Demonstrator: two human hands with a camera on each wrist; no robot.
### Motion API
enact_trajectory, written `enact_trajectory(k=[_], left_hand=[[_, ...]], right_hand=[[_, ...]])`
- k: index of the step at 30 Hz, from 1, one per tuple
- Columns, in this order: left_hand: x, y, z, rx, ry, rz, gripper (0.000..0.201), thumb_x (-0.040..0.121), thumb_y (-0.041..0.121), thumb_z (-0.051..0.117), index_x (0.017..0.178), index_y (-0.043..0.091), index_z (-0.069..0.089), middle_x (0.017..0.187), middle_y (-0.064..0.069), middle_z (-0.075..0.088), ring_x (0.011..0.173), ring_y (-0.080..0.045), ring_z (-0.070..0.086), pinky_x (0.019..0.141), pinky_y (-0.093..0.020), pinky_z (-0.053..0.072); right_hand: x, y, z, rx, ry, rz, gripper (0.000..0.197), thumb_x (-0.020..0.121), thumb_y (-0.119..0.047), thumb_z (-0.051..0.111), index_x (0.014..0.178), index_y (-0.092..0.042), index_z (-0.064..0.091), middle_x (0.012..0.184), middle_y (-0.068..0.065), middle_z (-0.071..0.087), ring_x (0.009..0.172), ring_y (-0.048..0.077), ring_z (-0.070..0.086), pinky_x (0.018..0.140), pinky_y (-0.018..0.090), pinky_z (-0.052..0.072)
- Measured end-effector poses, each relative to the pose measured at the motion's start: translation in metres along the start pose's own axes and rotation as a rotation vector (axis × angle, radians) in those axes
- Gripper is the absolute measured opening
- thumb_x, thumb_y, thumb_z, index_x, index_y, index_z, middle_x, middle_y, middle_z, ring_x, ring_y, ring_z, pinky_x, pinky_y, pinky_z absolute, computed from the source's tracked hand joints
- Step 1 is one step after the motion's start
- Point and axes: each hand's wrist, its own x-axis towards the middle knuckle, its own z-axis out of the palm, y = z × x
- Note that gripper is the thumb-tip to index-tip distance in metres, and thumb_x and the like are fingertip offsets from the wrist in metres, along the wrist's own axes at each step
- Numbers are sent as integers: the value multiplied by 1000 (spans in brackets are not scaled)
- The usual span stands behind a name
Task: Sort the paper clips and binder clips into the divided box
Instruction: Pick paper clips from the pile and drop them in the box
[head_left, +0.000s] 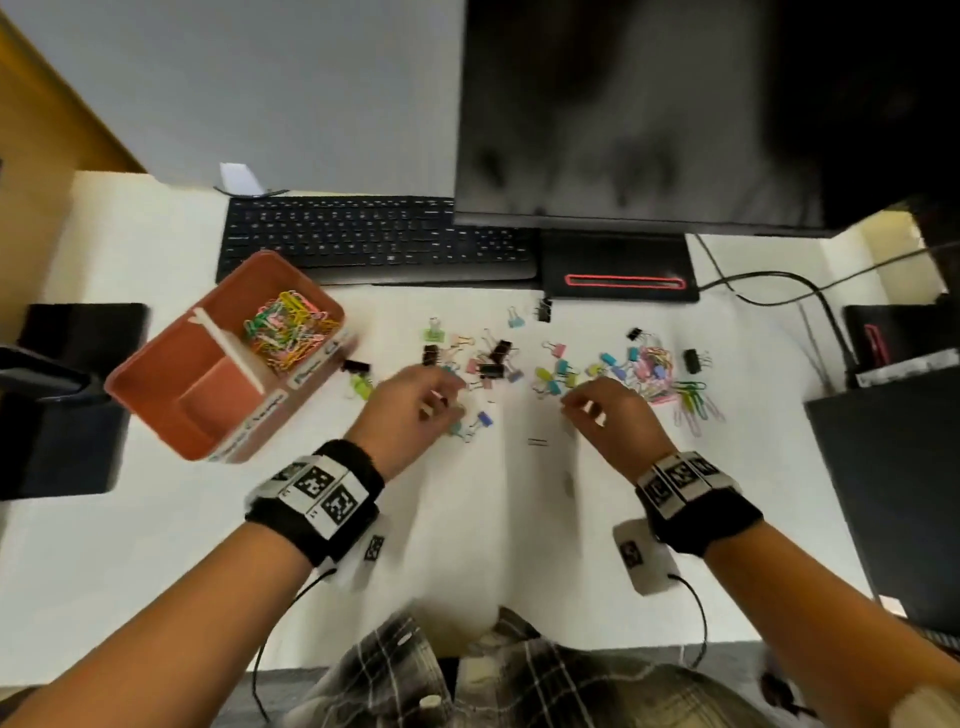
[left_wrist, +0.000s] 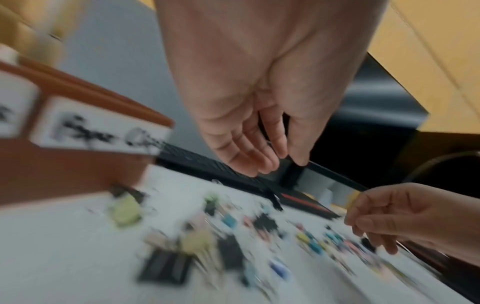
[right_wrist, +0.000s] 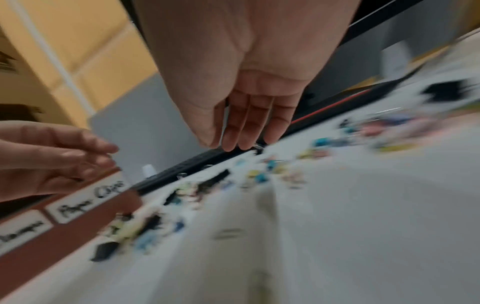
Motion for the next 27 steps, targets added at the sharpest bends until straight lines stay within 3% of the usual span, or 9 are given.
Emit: enact_trajectory(k=[3,6,9,13,17,20,22,25,27], left_hand=[[4,21,62,45,-244,67,22,78,16,71,99,19,64,92,1,58,72,-6,54,64,-5,38],[6,30,113,154,-447,91,30,78,19,71,106,22,62,98,4,52,83,-10,51,75,-17,38],[7,32,146,253,-518,110,35,78,16,69,112,21,61,109,-1,49,100,-14,46,90,-22,36],[13,35,162,335,-494,124,21,82,7,63,103,9,65,105,-4,52,97,-19,51,82,-17,32],[20,33,164,377,-468,110,7,82,15,65,84,8,65,88,1,49,90,-23,54,78,-20,34],[22,36,165,441,-480,70,9,83,20,64,83,11,63,89,-2,54,92,-22,51,81,-34,44],[21,39,165,458,-468,54,8,85,21,60,83,13,61,89,-2,58,90,-20,51,81,-34,44],[20,40,158,334,-271,-48,6,86,20,59,82,18,55,79,4,56,76,-16,52,70,-27,39],[20,37,150,256,-117,-146,11,86,23,61,92,21,52,79,4,60,73,-17,55,68,-29,43]], right_hand=[[-31,60,-31,-65,61,122,14,82,-16,67,96,-18,68,93,5,64,68,17,54,72,40,54],[-45,98,-53,-145,113,219,28,77,-18,72,103,-16,65,104,10,58,88,27,57,83,38,50],[-42,125,-66,-169,99,332,44,74,-21,74,115,-16,58,117,13,51,105,33,52,95,39,45],[-28,146,-71,-52,78,359,48,73,-18,75,117,-15,55,120,13,48,106,33,53,98,40,45],[-15,151,-65,-27,41,353,52,72,-18,77,119,-10,55,117,16,53,105,31,56,95,38,46],[-8,150,-61,58,53,324,40,74,-11,74,112,-9,59,100,11,60,89,29,60,87,41,51],[-5,149,-60,97,33,311,28,79,-8,69,106,-9,60,86,5,60,80,24,58,82,40,52],[-5,149,-59,84,-9,284,25,81,-6,64,105,-10,61,81,3,61,84,27,62,83,38,53],[-5,151,-59,81,-46,292,27,81,-6,64,108,-10,62,81,0,60,87,26,62,86,37,52]])
